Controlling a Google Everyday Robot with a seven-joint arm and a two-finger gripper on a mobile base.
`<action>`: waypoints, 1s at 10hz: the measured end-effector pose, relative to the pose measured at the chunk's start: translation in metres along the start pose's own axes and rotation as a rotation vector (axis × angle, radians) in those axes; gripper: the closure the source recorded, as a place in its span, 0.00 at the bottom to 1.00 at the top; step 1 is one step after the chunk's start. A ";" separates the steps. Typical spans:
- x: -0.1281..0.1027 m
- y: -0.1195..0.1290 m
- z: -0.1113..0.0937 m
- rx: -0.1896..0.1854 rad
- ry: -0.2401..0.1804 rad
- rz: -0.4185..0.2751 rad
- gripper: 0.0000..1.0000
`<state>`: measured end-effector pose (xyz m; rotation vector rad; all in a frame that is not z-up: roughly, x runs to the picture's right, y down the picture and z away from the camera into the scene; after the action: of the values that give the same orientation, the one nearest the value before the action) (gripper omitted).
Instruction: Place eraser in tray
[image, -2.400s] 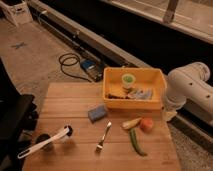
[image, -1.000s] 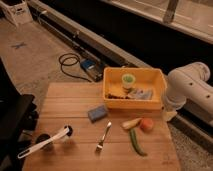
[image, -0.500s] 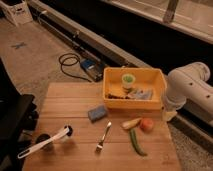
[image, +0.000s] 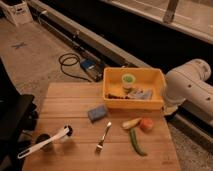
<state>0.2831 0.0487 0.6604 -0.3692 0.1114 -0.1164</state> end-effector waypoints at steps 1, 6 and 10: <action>-0.004 -0.019 -0.012 0.046 0.017 -0.046 0.35; -0.020 -0.060 -0.030 0.120 0.028 -0.140 0.35; -0.020 -0.077 -0.002 0.115 0.177 -0.246 0.35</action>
<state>0.2561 -0.0206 0.6880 -0.2556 0.2329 -0.3973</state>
